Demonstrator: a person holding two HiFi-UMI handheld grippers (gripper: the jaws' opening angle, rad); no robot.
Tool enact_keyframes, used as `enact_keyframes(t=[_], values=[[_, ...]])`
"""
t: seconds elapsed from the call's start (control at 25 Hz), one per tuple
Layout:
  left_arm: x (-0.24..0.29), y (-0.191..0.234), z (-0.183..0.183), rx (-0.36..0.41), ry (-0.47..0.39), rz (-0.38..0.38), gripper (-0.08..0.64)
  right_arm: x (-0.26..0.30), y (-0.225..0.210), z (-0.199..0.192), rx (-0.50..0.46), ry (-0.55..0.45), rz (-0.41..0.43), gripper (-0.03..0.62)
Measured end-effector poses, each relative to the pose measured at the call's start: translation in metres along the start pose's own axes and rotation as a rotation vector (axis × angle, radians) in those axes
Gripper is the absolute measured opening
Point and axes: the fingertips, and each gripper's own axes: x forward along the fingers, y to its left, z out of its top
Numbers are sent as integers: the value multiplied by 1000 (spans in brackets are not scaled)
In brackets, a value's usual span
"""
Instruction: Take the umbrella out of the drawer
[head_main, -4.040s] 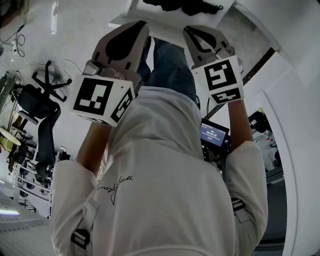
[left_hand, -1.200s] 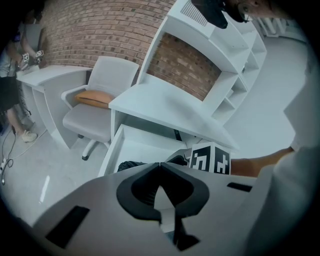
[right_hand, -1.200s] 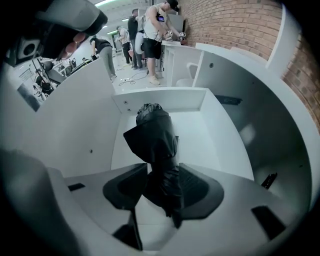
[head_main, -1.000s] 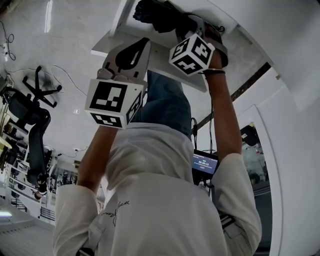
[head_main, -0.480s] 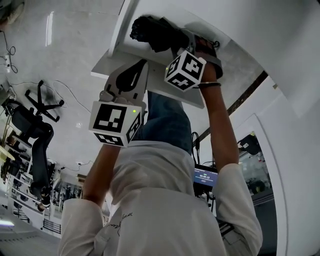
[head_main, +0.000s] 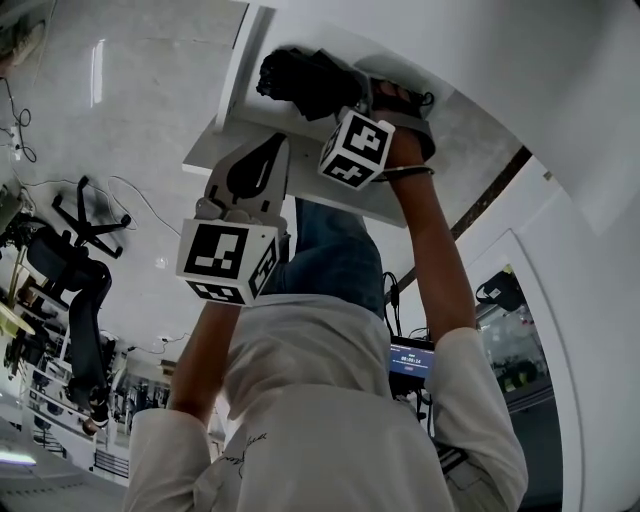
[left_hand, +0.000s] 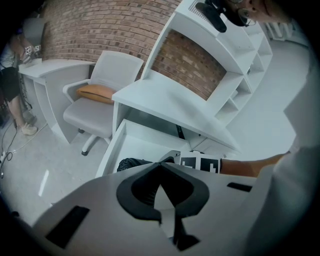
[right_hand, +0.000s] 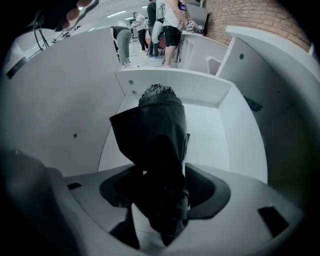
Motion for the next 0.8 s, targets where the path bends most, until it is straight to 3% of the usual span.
enact_keyframes(t=[0.32, 0.8], values=[[-1, 6, 5, -22, -9, 6, 17, 15, -2, -3, -82, 51, 5, 253], [1, 11, 7, -40, -13, 6, 17, 24, -1, -4, -78, 68, 25, 253]])
